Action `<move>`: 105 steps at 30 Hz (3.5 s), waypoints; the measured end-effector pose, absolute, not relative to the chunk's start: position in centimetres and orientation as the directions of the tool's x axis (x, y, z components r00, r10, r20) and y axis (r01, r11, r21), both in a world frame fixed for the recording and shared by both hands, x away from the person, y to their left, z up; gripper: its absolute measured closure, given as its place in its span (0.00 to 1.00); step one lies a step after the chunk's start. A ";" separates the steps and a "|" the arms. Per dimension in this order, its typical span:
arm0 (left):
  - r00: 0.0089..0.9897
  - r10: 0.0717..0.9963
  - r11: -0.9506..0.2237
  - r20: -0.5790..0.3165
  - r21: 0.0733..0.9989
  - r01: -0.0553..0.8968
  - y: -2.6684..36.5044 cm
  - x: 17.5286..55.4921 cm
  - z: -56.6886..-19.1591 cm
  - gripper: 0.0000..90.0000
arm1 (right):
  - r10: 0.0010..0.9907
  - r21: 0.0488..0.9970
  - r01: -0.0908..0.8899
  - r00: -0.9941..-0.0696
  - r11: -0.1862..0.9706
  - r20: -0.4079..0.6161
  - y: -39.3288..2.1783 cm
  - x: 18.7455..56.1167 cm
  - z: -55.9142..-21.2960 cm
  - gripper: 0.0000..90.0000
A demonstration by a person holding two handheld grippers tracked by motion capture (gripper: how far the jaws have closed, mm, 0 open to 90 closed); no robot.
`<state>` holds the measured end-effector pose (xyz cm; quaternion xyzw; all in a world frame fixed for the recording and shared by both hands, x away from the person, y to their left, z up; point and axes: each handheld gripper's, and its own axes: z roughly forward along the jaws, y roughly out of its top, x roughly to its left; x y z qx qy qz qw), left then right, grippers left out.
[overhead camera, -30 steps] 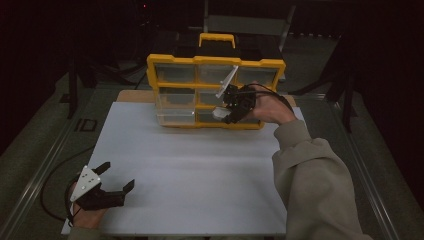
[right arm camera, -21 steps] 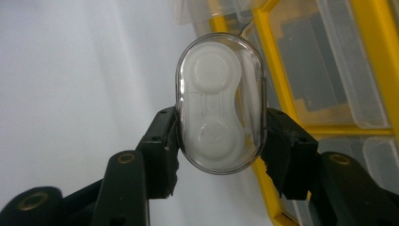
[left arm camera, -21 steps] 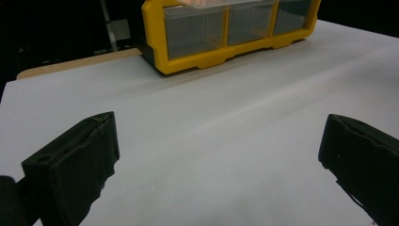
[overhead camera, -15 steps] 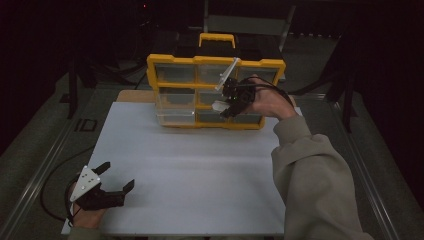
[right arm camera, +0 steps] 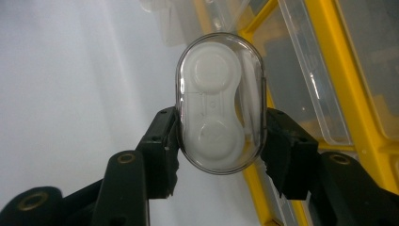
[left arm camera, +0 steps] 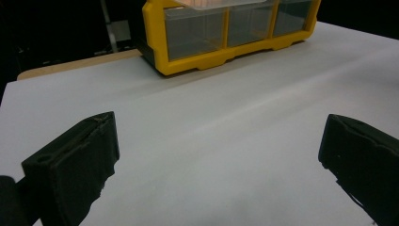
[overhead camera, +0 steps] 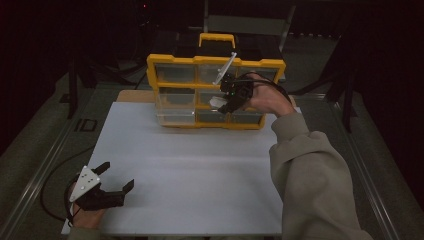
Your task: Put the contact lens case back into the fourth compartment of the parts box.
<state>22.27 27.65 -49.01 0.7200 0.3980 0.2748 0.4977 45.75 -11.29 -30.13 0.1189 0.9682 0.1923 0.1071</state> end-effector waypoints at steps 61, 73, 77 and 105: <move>0.532 0.847 -0.177 -0.007 0.940 0.293 27.8 22.1 -49.0 0.00 | 0.256 0.493 0.156 -0.956 0.856 -0.143 -3.8 46.9 -30.0 0.54; 0.534 0.845 -0.175 -0.008 0.940 0.292 27.9 22.1 -49.0 0.00 | 0.266 0.513 0.157 -0.953 0.844 -0.147 -2.2 47.3 -30.7 0.52; 0.533 0.846 -0.172 -0.011 0.941 0.292 27.9 22.1 -49.0 0.00 | 0.294 0.532 0.168 -0.942 0.830 -0.161 -2.7 47.2 -30.8 0.22; 0.495 0.869 -0.180 0.002 0.933 0.313 27.5 22.8 -49.0 0.00 | 0.689 0.733 0.413 -0.718 0.541 -0.104 -20.8 37.4 -40.4 0.12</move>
